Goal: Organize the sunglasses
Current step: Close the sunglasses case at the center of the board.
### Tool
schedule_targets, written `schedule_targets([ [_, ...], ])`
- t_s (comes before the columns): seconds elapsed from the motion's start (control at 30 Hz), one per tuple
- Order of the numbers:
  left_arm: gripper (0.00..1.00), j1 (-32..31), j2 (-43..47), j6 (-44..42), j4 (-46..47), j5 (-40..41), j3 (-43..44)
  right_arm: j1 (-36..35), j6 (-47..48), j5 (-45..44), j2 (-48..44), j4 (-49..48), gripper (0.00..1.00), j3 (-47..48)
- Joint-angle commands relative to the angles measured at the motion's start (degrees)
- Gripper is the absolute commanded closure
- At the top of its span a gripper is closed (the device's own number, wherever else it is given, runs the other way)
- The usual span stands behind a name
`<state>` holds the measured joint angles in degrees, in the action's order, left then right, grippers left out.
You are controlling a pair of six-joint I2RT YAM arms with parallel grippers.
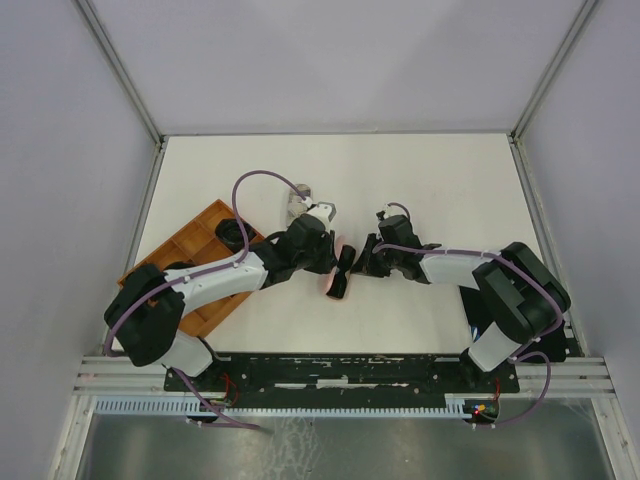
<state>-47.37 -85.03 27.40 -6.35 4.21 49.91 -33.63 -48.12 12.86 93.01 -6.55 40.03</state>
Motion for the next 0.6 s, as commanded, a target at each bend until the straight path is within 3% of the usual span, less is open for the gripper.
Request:
schedule_targets([
  [0.0,0.70,-0.3,-1.9,1.3,0.8,-1.2,0.6,-0.2,-0.2,0.2,0.6,-4.1,0.83,1.5],
  [0.57,0.70,-0.8,-4.0,1.5,1.0,-1.5,0.8,0.0,-2.5,2.8,2.8,-12.2,0.86,1.1],
])
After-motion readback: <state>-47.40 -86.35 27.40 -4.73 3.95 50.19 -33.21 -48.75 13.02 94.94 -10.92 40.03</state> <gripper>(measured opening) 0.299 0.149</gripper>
